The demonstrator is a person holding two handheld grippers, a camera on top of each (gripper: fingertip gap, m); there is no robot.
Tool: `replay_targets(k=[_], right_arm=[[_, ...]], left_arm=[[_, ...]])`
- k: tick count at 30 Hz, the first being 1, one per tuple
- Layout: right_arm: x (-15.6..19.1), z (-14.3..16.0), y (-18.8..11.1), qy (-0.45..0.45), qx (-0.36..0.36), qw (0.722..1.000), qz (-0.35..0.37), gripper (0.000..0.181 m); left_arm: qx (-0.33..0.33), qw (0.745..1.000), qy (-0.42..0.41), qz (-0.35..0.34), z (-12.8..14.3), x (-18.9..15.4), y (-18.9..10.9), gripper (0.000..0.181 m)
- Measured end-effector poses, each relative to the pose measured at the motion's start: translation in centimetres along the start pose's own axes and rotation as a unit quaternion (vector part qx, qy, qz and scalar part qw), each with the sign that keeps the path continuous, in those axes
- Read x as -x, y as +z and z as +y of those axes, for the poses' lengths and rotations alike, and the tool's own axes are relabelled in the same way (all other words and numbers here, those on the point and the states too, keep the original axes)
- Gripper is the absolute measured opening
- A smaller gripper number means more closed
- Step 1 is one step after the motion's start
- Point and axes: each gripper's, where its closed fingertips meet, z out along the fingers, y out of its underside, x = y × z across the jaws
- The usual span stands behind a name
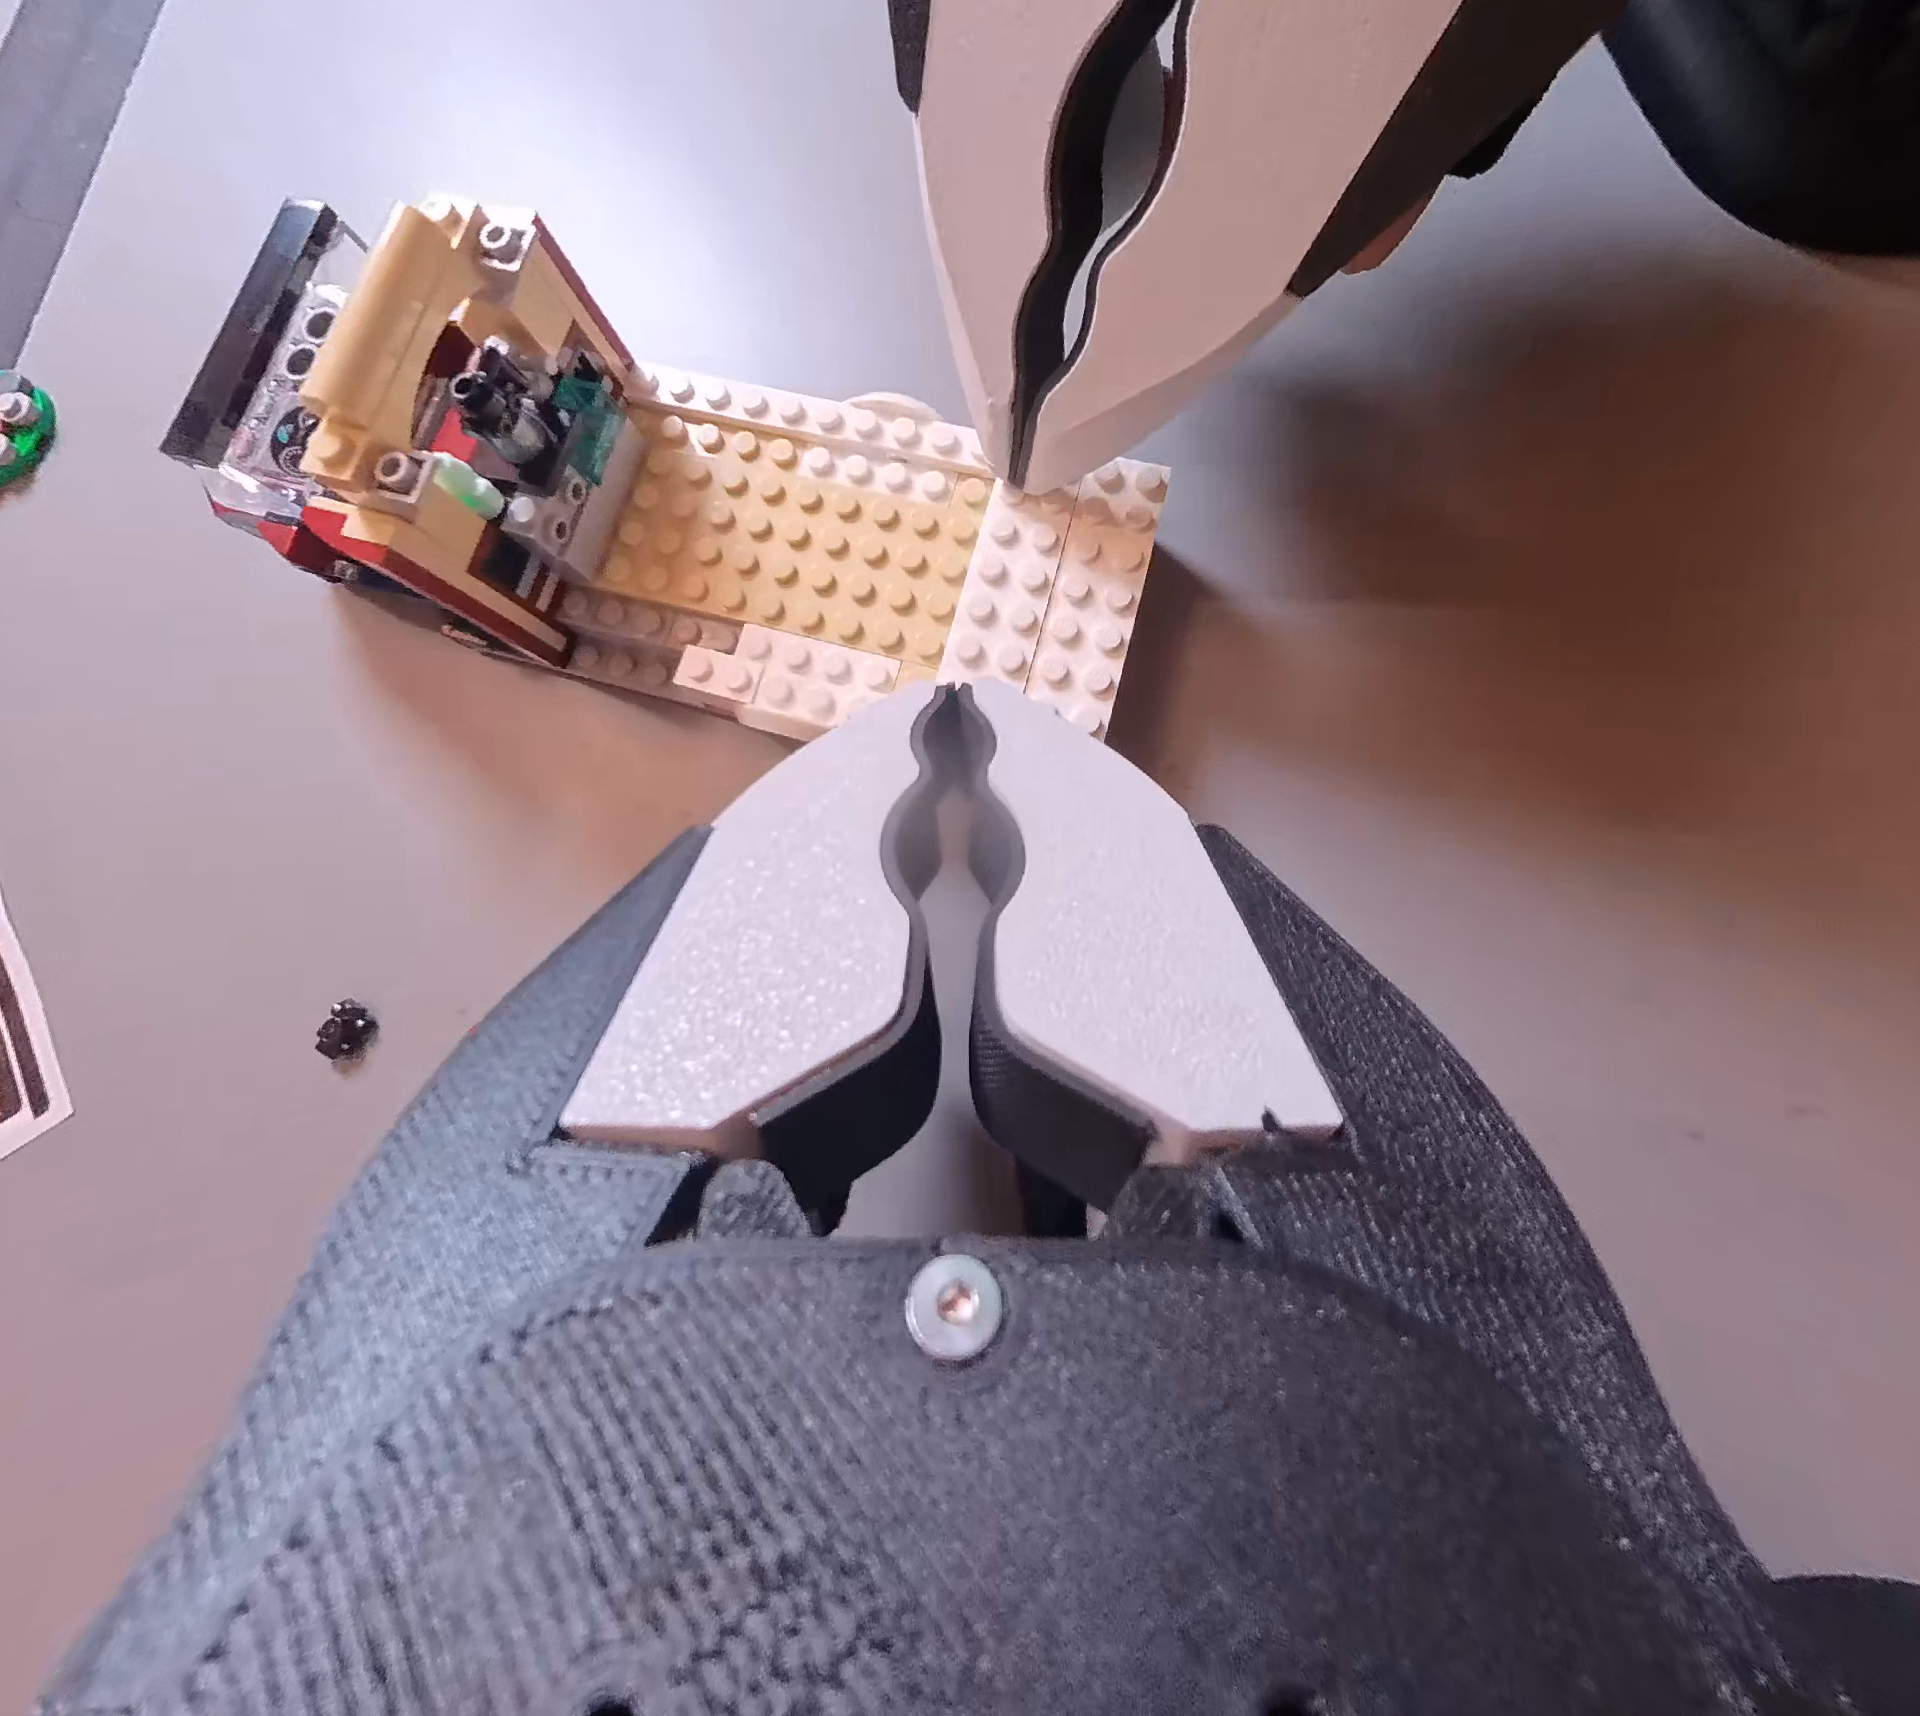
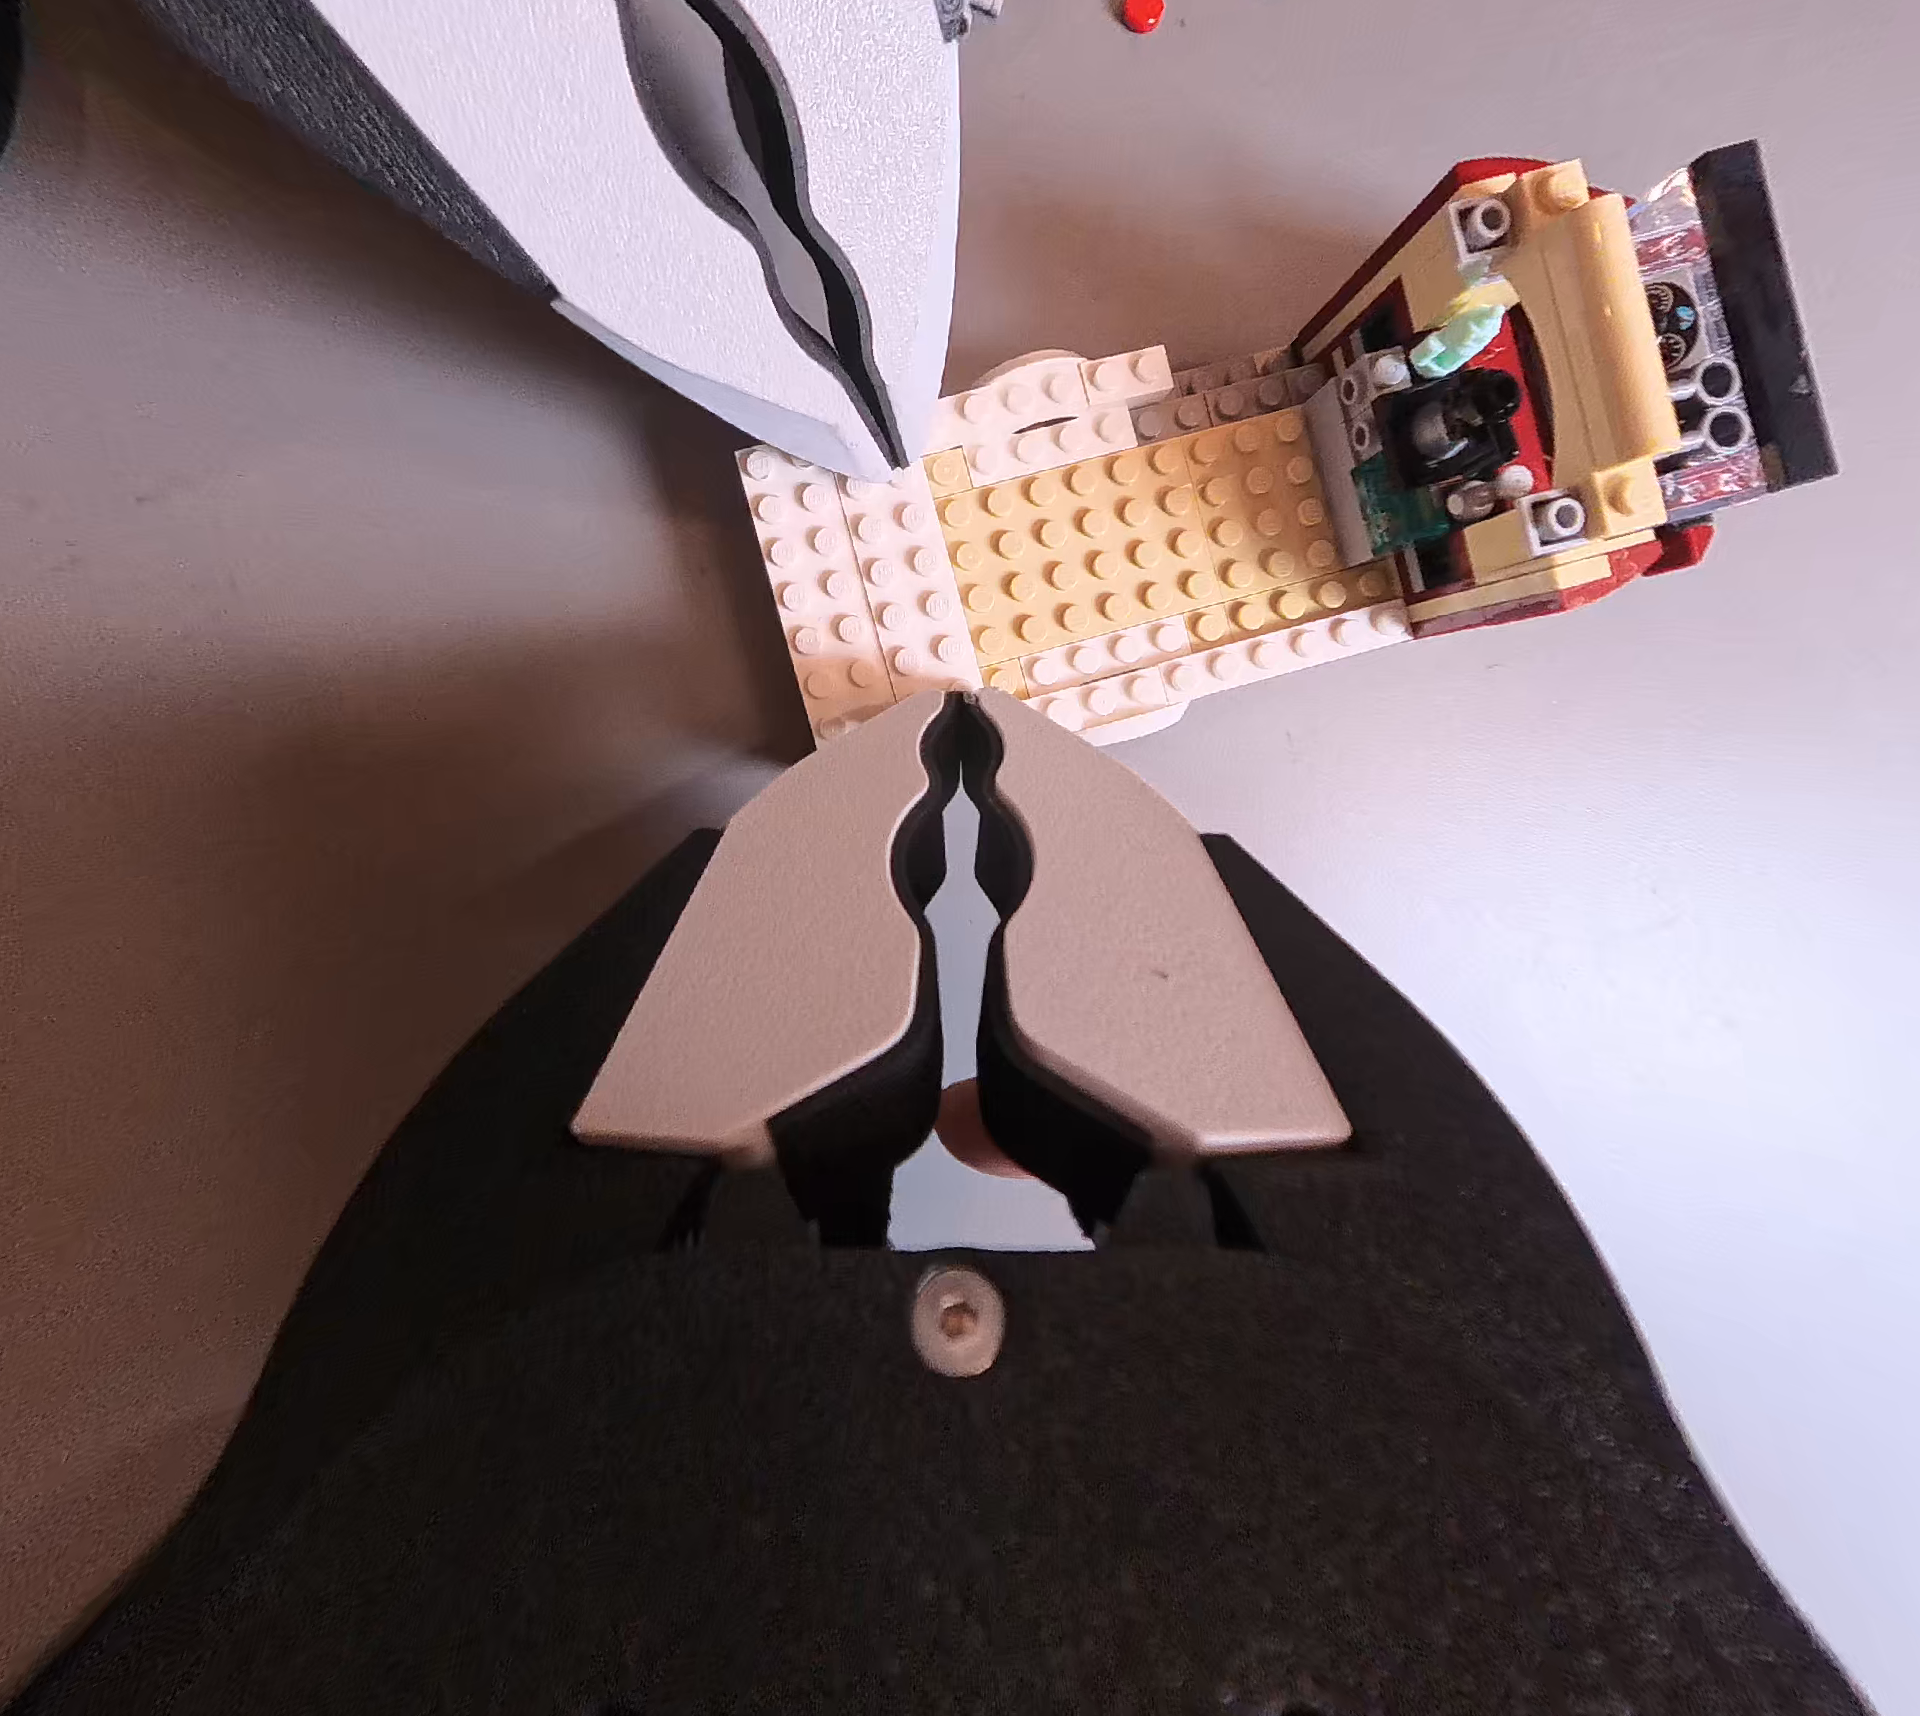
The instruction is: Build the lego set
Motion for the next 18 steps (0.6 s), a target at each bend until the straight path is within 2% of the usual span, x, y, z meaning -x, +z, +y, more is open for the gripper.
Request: replay_targets(k=[7, 10, 18], right_arm=[[-0.2, -0.2, 0.0, 0.005, -0.019, 1.0, -0.005, 0.0], [0.3, -1.7, -0.4, 0.009, -0.053, 0.998, -0.018, 0.0], [0.4, -1.8, 1.0, -0.007, -0.023, 1.0, -0.016, 0.0]], left_arm=[[-0.004, 1.0, 0.005, -0.001, 0.0, 0.0, 0.0, 0.002], [-0.003, 1.0, 0.002, 0.001, 0.0, 0.0, 0.1, 0.002], [-0.003, 1.0, 0.0, 0.001, 0.0, 0.0, 0.1, 0.002]])
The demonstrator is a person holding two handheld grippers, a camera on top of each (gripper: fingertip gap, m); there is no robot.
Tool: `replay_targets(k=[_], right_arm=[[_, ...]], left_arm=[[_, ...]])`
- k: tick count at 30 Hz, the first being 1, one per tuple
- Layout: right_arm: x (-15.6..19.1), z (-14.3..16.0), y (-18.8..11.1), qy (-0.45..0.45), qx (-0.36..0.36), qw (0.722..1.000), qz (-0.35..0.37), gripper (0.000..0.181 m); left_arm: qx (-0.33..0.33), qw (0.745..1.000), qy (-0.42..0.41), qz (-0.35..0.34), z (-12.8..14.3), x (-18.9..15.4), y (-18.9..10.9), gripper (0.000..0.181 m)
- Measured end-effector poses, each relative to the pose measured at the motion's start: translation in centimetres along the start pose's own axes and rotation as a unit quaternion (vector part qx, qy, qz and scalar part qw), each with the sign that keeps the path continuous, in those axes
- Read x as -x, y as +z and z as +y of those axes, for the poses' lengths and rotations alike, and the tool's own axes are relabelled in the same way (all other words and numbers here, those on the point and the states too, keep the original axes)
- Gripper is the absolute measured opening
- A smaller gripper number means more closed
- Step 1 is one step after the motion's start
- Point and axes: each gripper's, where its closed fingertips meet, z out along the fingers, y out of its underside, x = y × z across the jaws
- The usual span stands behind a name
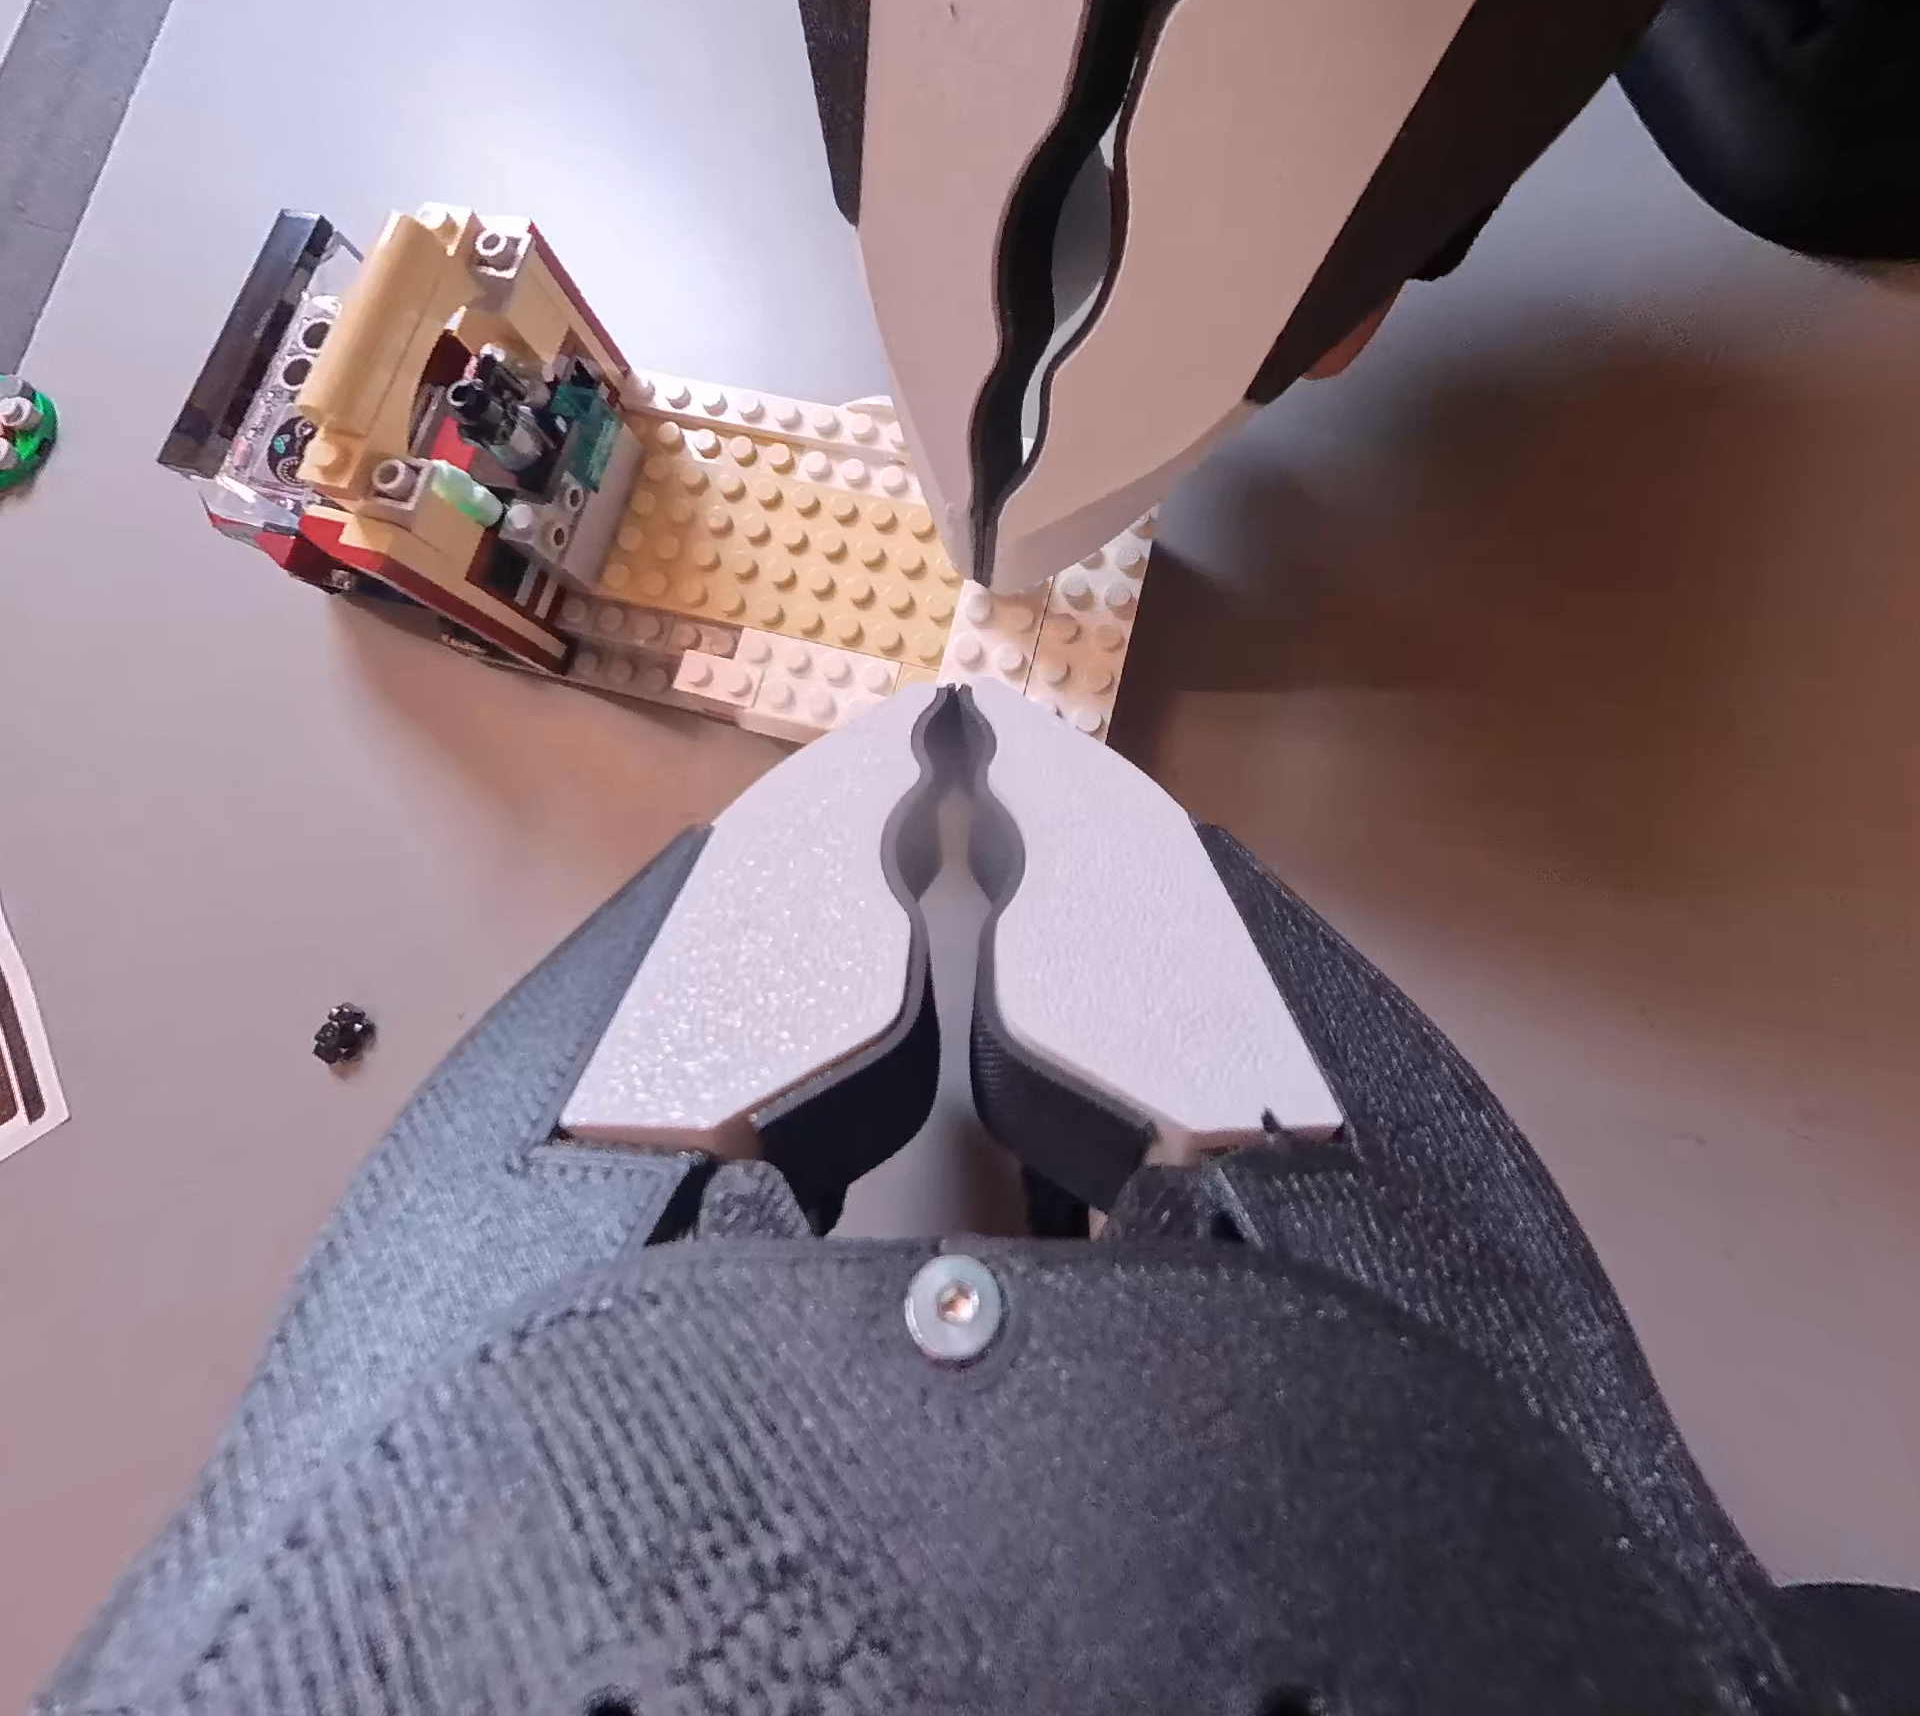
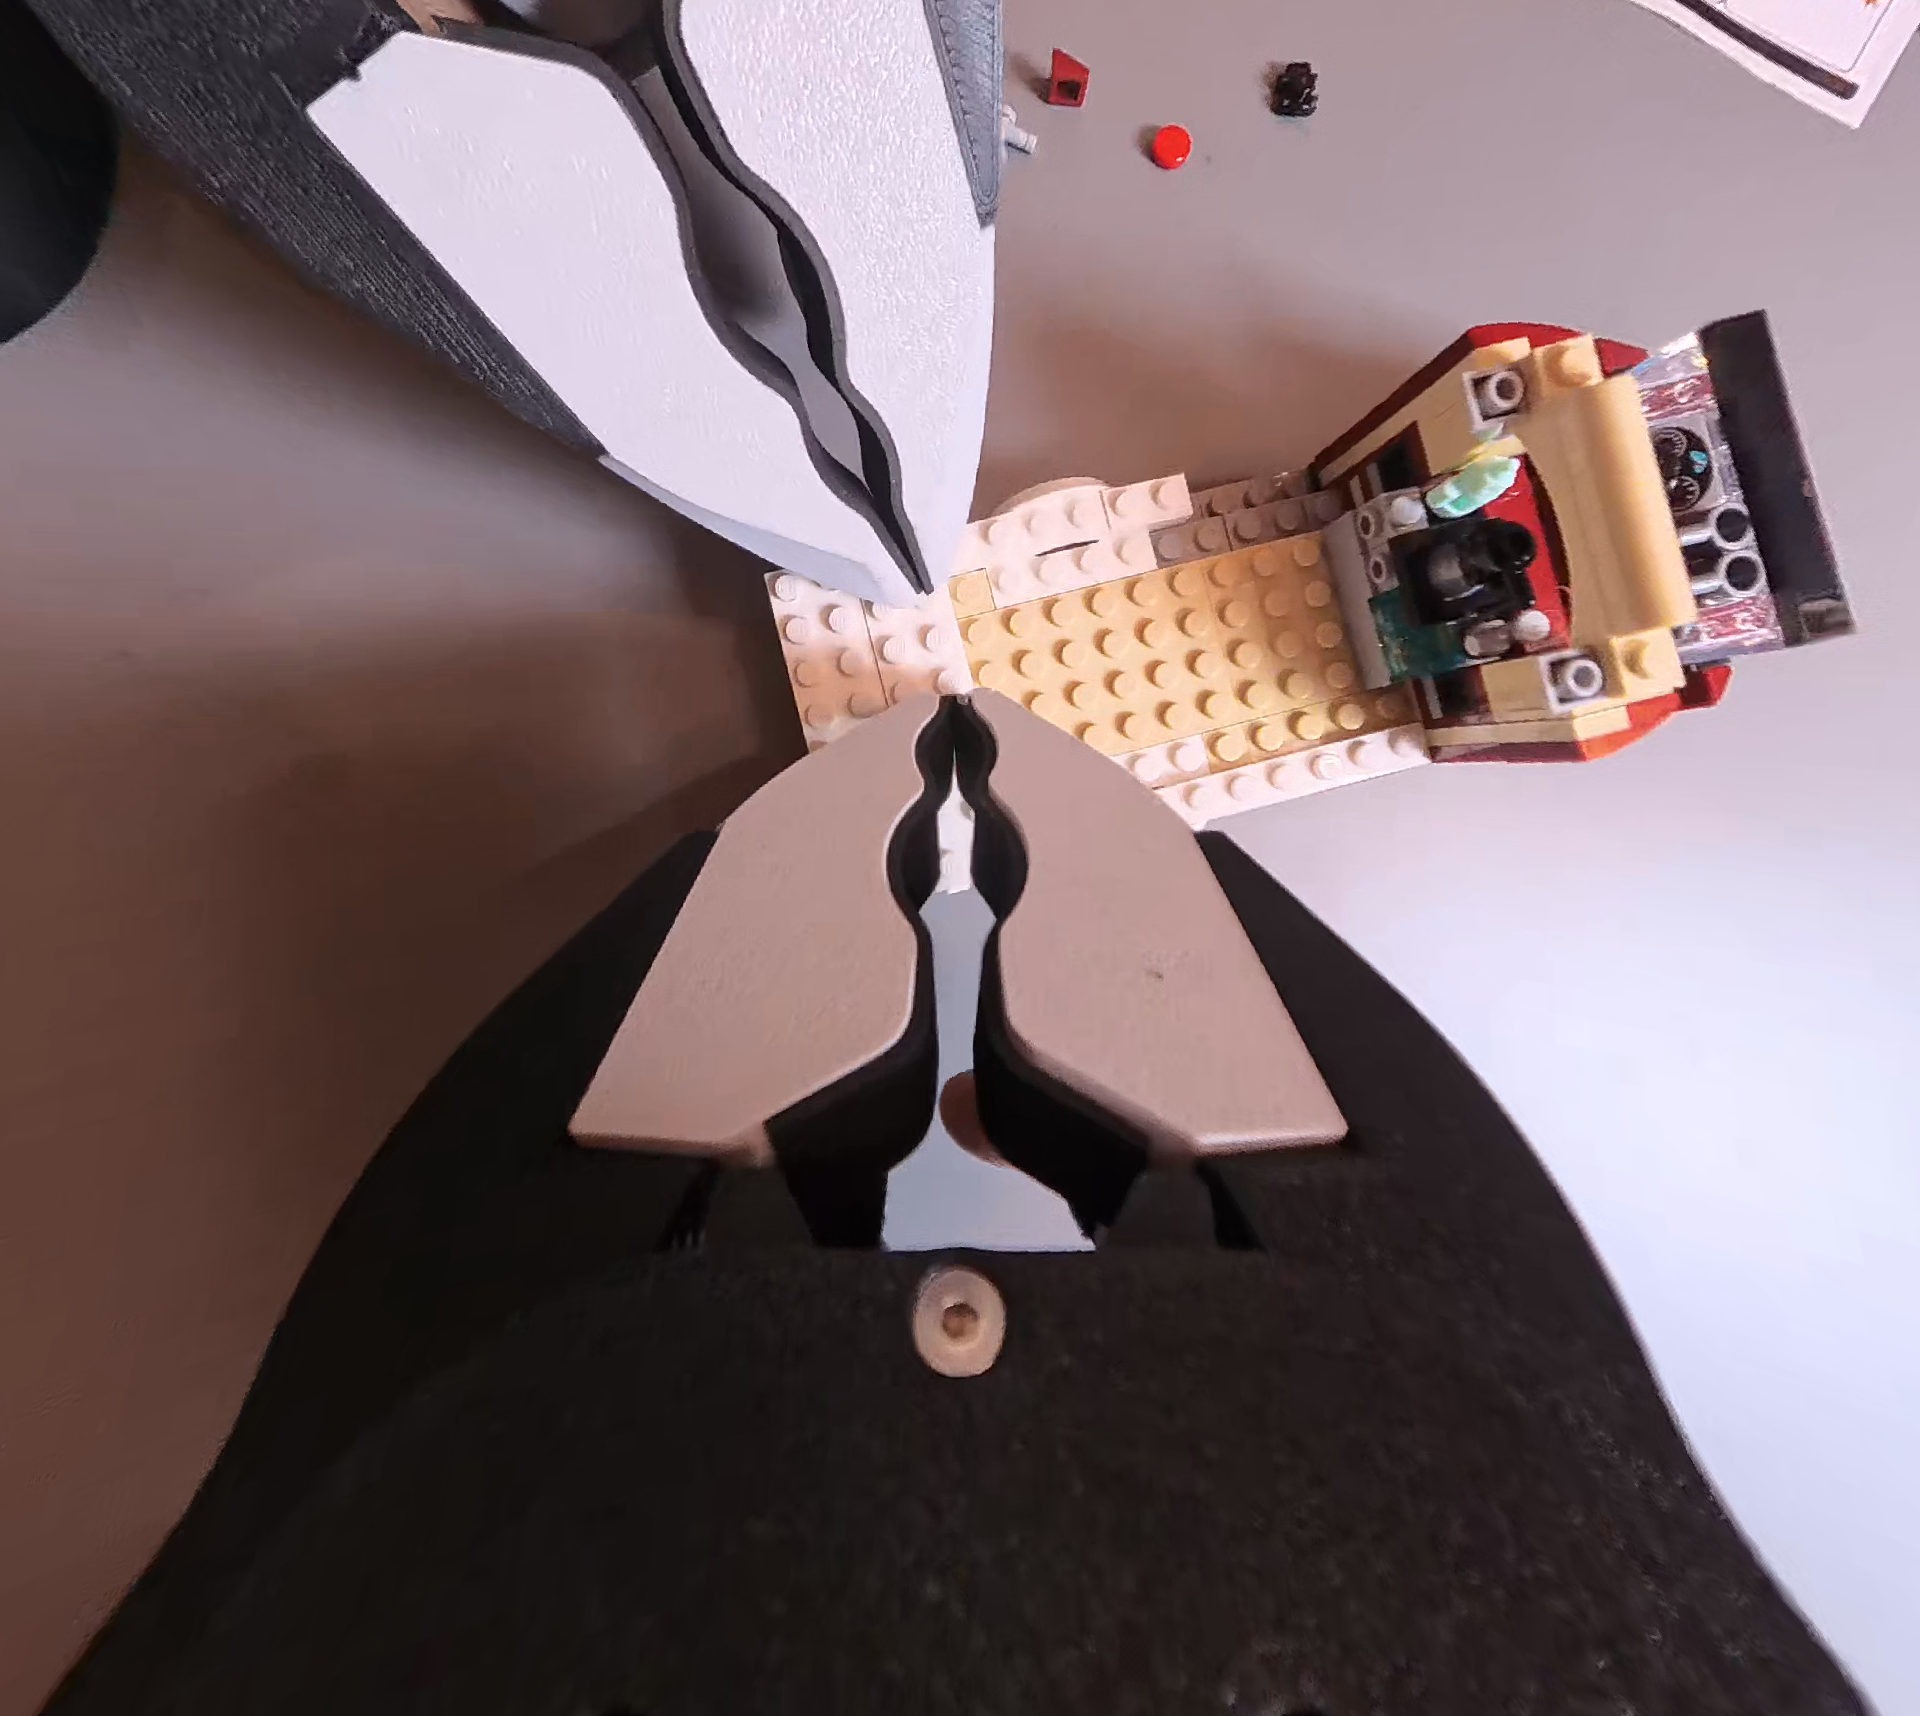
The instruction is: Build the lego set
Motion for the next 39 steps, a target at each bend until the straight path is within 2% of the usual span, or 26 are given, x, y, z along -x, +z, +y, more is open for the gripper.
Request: replay_targets(k=[7, 12, 18, 20, 22, 25, 29, 33, 39], right_arm=[[0.2, 0.0, 0.3, -0.026, 0.052, 0.998, 0.005, 0.0], [0.2, 0.1, 0.3, -0.021, 0.051, 0.998, 0.003, 0.0], [-0.1, -0.2, 0.1, 0.018, -0.014, 1.0, 0.002, 0.0], [-0.9, -0.7, -1.2, 0.048, -0.069, 0.996, 0.007, 0.0], [-1.4, -0.2, -2.6, 0.059, -0.086, 0.994, 0.011, 0.0], [-1.0, 1.3, -3.0, 0.061, -0.073, 0.996, 0.002, 0.0], [-0.3, 1.9, -2.3, 0.053, -0.061, 0.997, -0.007, 0.0], [-0.4, 1.9, -1.8, 0.041, -0.042, 0.998, -0.003, 0.0], [-0.4, 2.0, -1.6, 0.032, -0.007, 0.999, -0.003, 0.0]], left_arm=[[0.0, 1.0, -0.002, 0.002, 0.0, 0.0, 0.0, 0.002], [-0.002, 1.0, -0.002, 0.001, 0.0, 0.0, 0.0, 0.002], [0.002, 1.0, -0.002, -0.003, 0.0, 0.0, 0.0, 0.001], [0.004, 1.0, -0.007, 0.0, 0.0, 0.0, 0.0, 0.001], [0.007, 1.0, -0.005, -0.001, 0.0, 0.0, 0.0, 0.001], [0.022, 1.0, 0.018, 0.0, -0.1, 0.0, -0.1, 0.0], [-0.012, 0.999, -0.012, 0.039, -1.9, -0.3, -0.5, 0.0], [0.034, 0.999, 0.019, 0.036, -1.0, -0.2, 0.2, 0.0], [0.046, 0.998, 0.018, 0.043, -0.8, -0.6, 0.4, 0.0]])
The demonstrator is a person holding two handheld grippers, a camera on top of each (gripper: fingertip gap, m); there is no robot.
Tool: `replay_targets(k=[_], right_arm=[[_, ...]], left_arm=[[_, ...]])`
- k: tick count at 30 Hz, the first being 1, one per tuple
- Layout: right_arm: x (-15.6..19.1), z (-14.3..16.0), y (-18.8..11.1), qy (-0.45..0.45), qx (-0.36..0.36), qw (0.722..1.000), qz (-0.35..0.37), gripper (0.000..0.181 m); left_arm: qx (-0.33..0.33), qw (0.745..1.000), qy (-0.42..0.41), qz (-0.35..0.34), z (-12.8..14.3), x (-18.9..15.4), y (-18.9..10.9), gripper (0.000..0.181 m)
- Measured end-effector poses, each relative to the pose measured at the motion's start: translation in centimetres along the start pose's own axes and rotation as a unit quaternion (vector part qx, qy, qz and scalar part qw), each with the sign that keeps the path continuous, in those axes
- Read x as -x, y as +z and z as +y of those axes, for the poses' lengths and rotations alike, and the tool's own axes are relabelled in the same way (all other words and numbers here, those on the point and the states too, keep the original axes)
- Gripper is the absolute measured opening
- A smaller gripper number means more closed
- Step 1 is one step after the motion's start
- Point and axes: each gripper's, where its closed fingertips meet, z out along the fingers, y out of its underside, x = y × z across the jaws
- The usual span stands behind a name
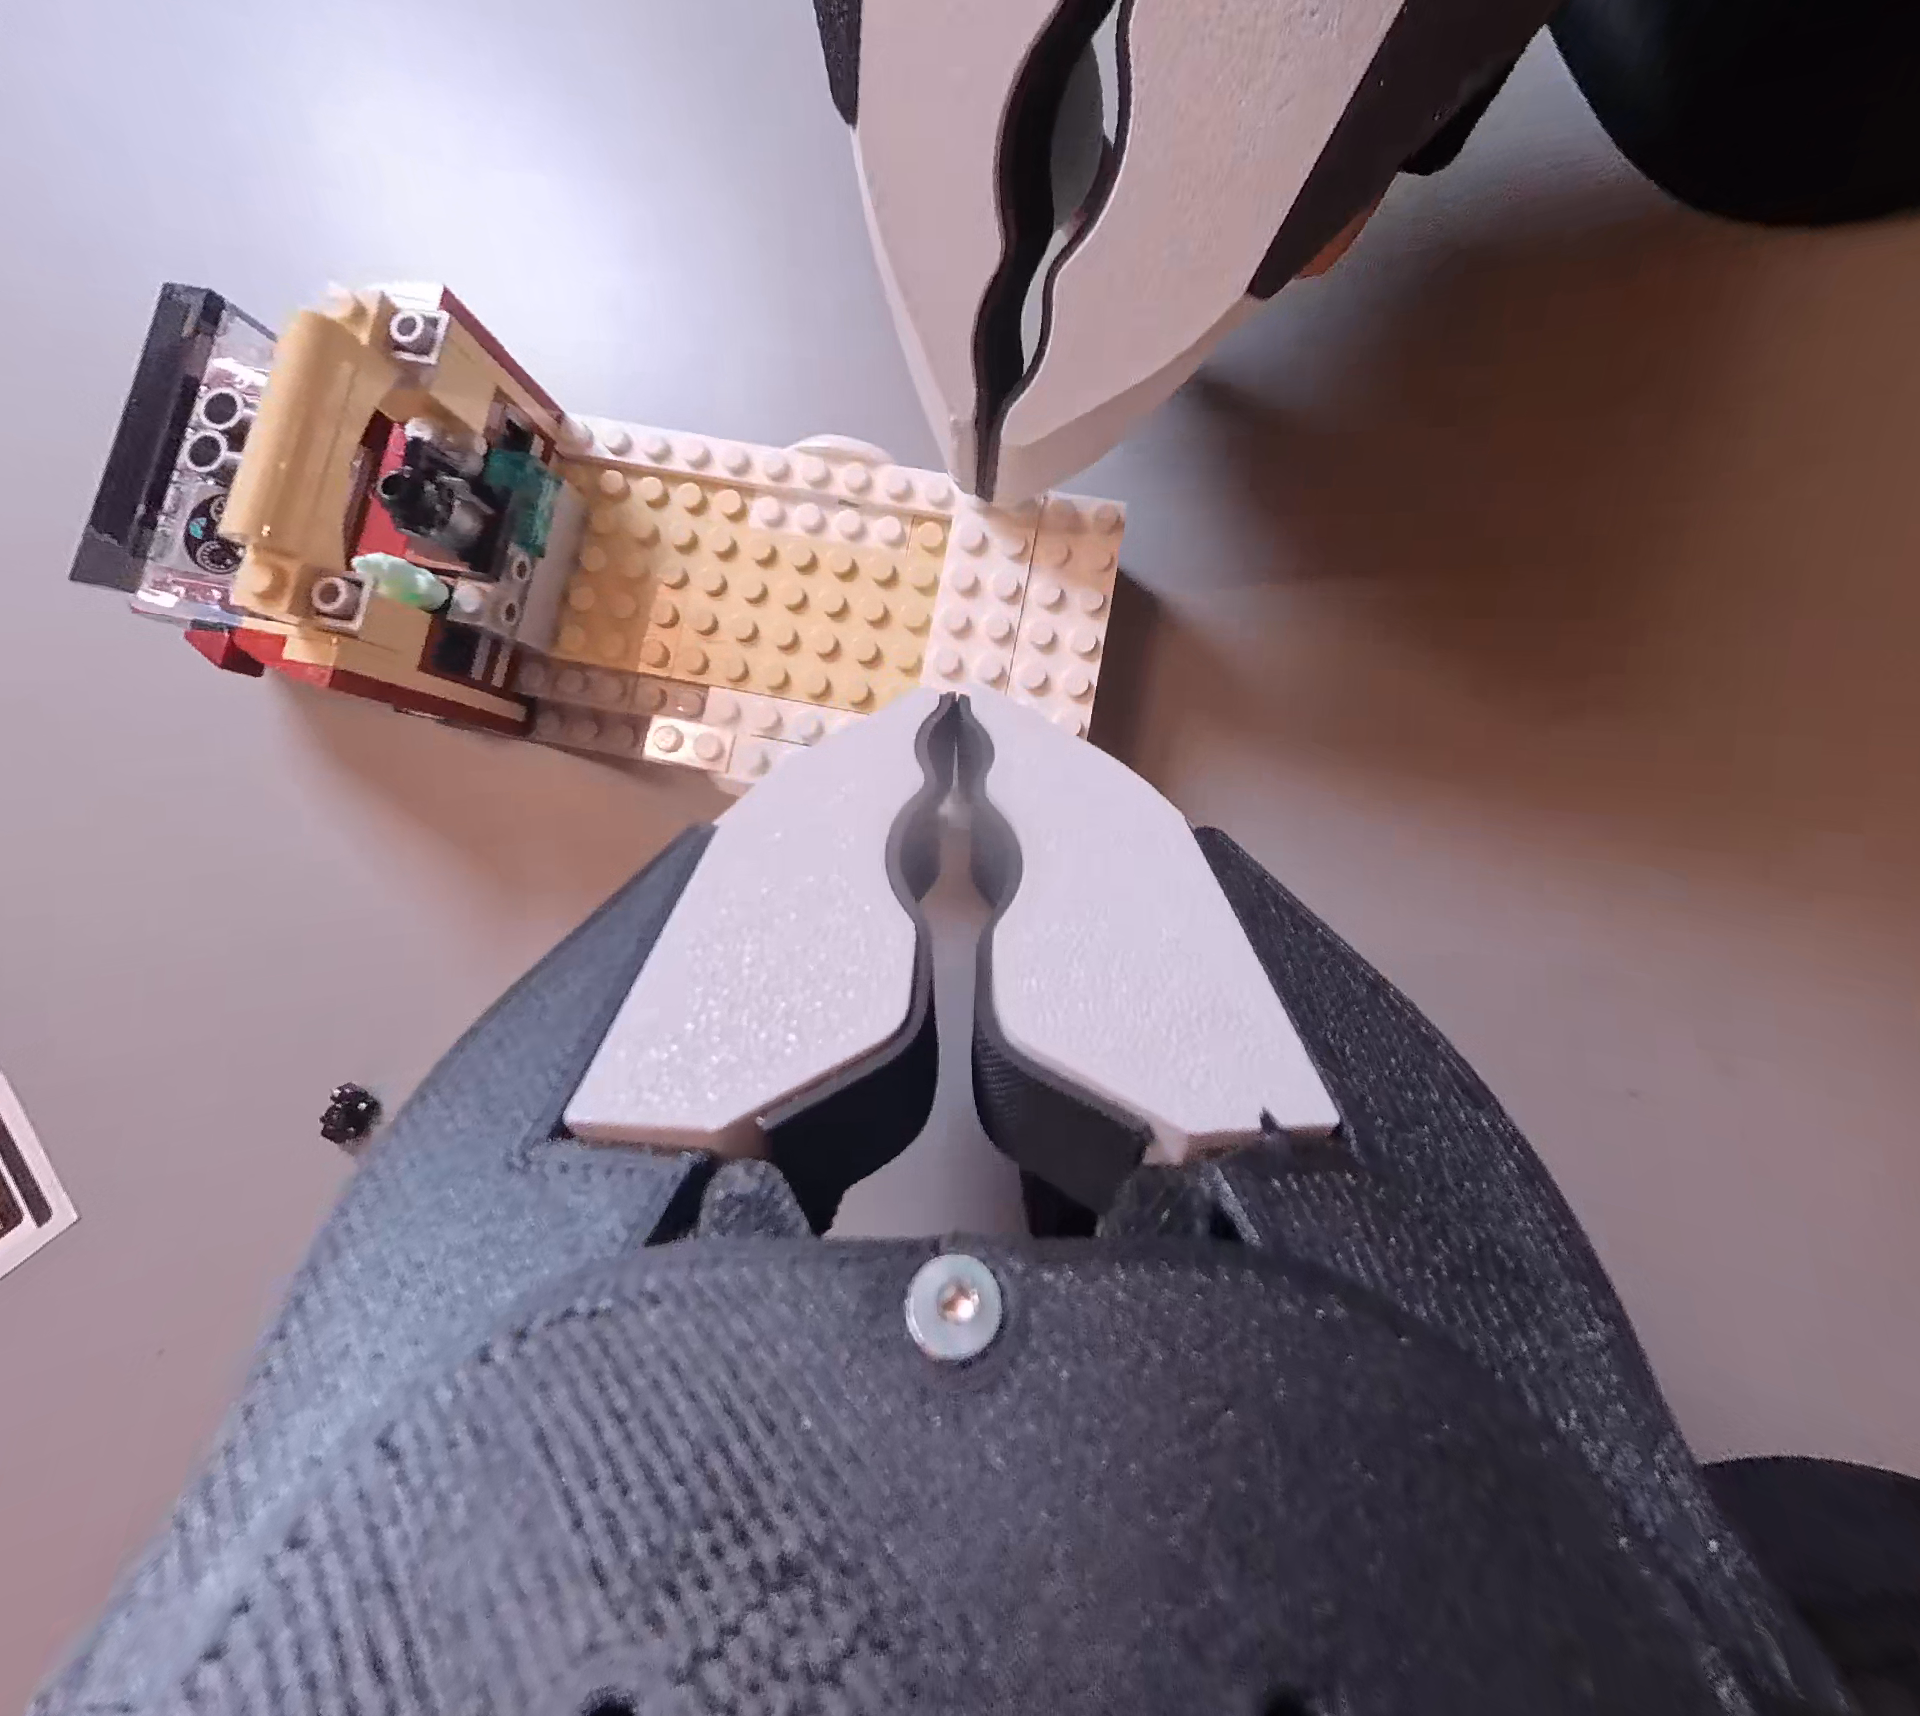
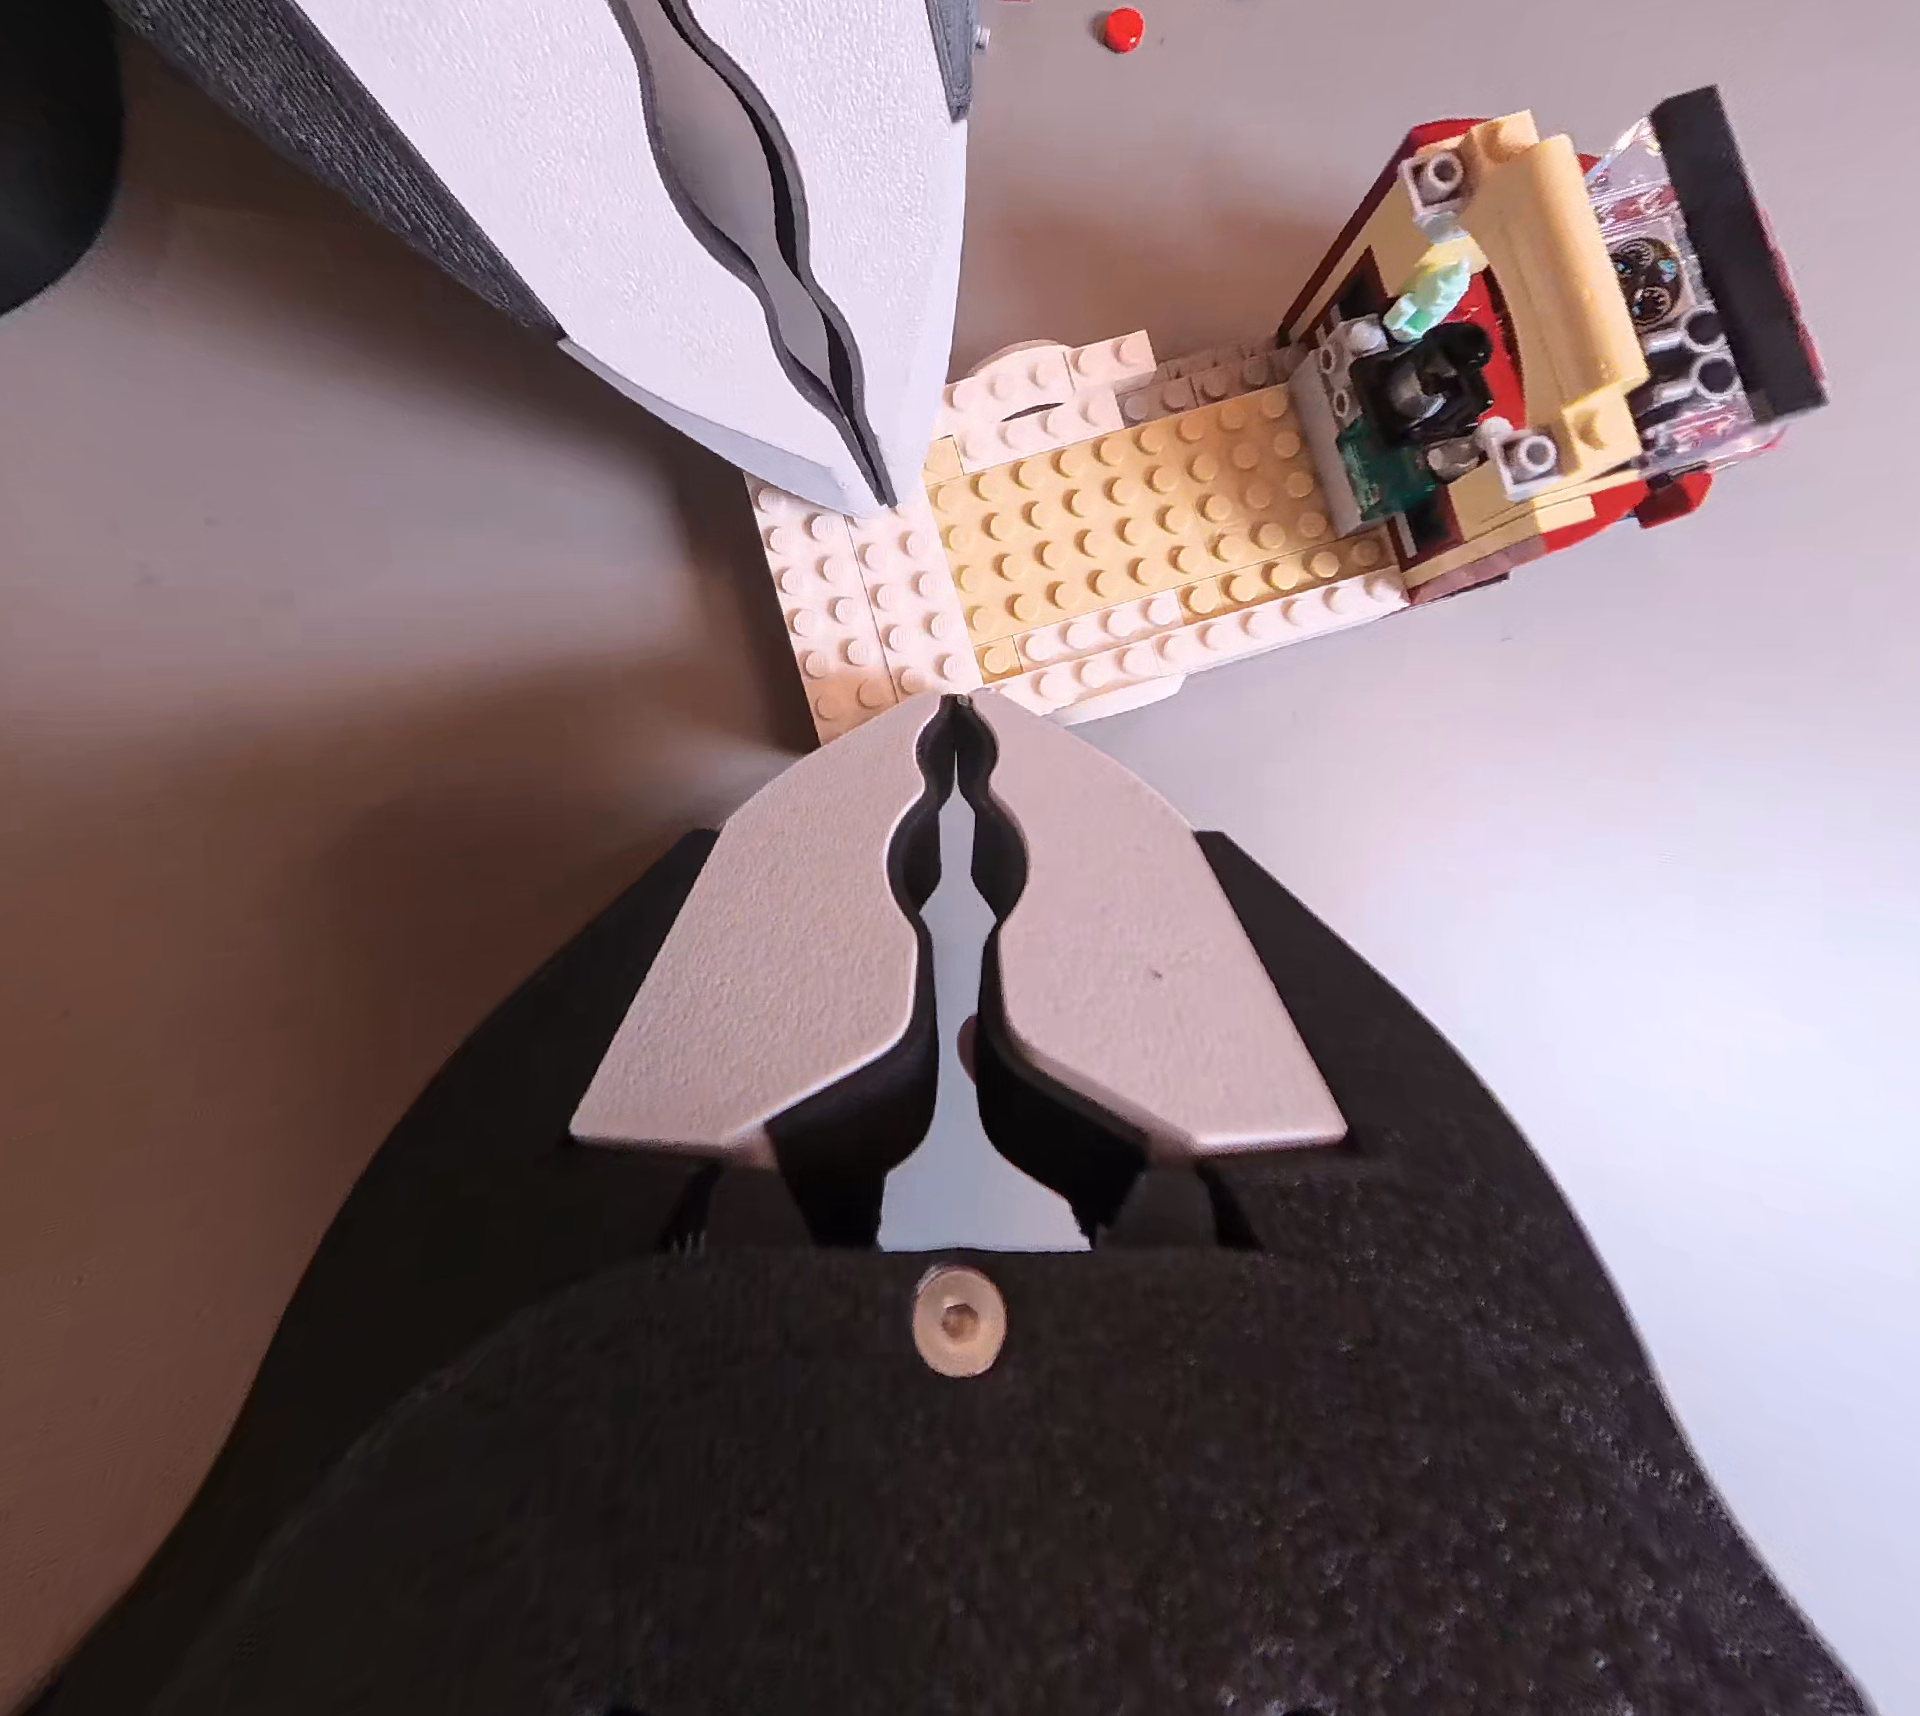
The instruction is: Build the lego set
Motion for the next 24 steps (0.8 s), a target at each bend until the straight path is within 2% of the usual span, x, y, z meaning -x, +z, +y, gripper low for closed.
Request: replay_targets(k=[15, 24], right_arm=[[0.1, 0.21, 0.04, -0.026, 0.086, 0.996, -0.01, 0.0], [-0.42, -0.1, 0.14, -0.058, 0.089, 0.994, 0.011, 0.0]], left_arm=[[-0.004, 1.0, -0.023, 0.004, 0.11, 0.01, 0.04, 0.001], [0.013, 1.0, -0.022, 0.007, -0.11, -0.27, 0.14, 0.001]])
